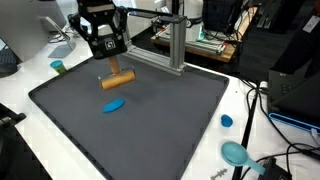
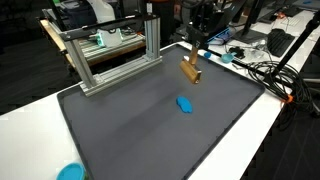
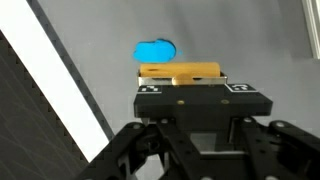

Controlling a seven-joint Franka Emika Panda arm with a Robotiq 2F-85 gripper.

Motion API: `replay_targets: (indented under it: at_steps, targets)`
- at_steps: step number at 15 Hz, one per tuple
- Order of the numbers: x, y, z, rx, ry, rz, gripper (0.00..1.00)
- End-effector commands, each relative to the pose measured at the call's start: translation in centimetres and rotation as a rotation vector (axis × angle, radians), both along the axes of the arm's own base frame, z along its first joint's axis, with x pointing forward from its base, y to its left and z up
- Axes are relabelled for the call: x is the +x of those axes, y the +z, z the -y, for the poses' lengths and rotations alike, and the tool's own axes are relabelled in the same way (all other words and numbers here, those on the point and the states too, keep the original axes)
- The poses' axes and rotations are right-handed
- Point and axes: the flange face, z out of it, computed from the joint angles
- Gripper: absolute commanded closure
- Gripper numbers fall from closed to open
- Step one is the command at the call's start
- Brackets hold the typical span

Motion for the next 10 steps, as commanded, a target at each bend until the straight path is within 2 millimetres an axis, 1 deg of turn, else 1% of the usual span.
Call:
replay_targets:
  at_steps: [1, 2, 3, 4, 5, 6, 7, 8, 10]
  targets:
    - [2.6, 1.0, 4.3, 0.049, 0.181, 0.059, 0.78]
    - [3.4, 0.8, 5.2, 0.082, 0.220, 0.069, 0.78]
    - [3.8, 0.6, 6.1, 0.088, 0.162, 0.035, 0.78]
    - [2.2, 0.1, 5.2, 0.052, 0.150, 0.038, 0.53]
    - [2.7, 0.0, 6.0, 0.061, 0.146, 0.036, 0.53]
    - [3.1, -0.2, 6.4, 0.065, 0.145, 0.035, 0.53]
    - [3.3, -0.4, 6.4, 0.067, 0.145, 0.033, 0.78]
    - [3.7, -1.3, 6.4, 0.052, 0.136, 0.038, 0.78]
    - [3.9, -3.8, 7.1, 0.050, 0.119, 0.005, 0.78]
